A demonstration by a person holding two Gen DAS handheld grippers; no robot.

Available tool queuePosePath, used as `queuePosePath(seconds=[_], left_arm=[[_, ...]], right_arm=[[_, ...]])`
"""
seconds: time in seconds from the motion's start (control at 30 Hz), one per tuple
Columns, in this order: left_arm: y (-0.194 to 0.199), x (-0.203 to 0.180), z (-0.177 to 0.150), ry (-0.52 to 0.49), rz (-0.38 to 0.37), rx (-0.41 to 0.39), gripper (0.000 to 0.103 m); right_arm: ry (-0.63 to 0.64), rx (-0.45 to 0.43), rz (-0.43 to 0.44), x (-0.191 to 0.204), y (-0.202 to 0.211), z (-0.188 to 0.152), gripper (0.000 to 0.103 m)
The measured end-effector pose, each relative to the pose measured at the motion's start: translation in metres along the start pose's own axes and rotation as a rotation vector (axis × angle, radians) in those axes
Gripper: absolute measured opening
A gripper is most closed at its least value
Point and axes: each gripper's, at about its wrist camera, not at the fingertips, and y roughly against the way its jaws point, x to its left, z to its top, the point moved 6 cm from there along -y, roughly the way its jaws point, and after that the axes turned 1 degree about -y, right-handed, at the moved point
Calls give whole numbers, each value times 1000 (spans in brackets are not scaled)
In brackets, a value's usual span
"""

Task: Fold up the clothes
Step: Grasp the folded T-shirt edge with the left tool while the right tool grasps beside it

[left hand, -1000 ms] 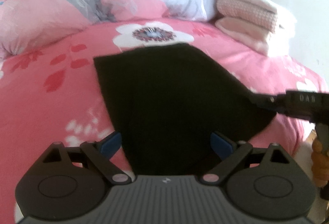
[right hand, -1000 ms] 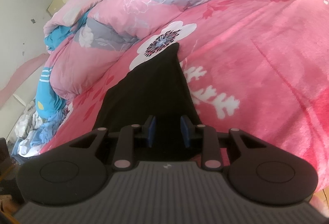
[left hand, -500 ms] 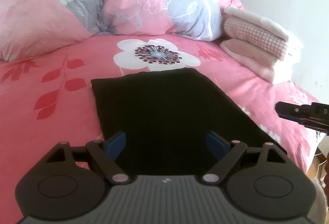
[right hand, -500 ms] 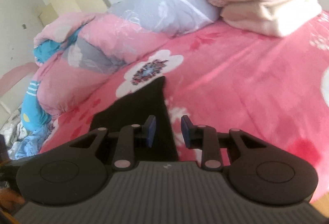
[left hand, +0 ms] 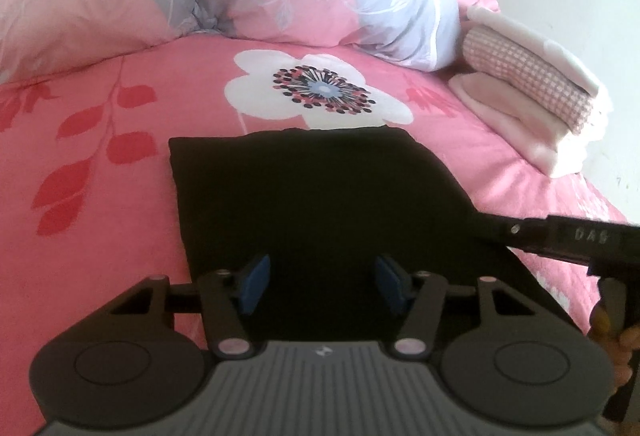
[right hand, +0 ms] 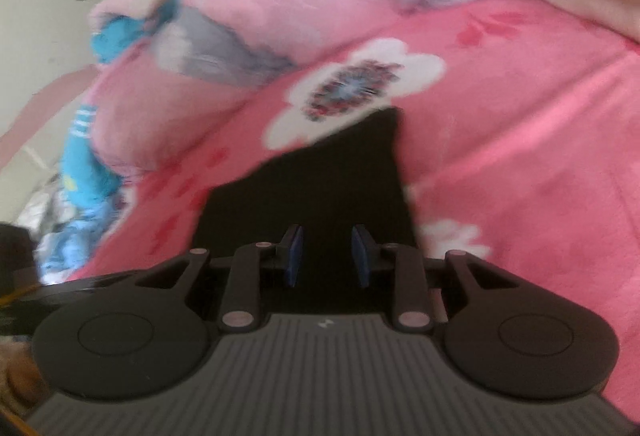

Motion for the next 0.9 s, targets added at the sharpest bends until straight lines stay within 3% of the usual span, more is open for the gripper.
queuePosePath(seconds=[0.07, 0.17, 0.33, 0.43, 0.67, 0.77, 0.9], left_arm=[[0, 0, 0, 2, 1, 2, 59], [0, 0, 1, 9, 3, 7, 59], [-1, -1, 2, 19, 8, 19, 60], [-2, -1, 3, 22, 11, 29, 60], [-3, -1, 6, 24, 20, 48, 61], [-3, -1, 6, 26, 23, 50, 61], [-2, -1, 6, 30, 25, 53, 61]], right_arm=[[-43, -8, 11, -9, 4, 4, 23], [13, -52, -92, -11, 15, 17, 26], [-4, -44, 10, 0, 12, 42, 26], [0, 20, 84, 13, -12, 53, 26], [-22, 210, 116, 17, -89, 69, 26], [-71, 224, 120, 6, -109, 77, 25], [-127, 169, 79, -14, -116, 90, 25]])
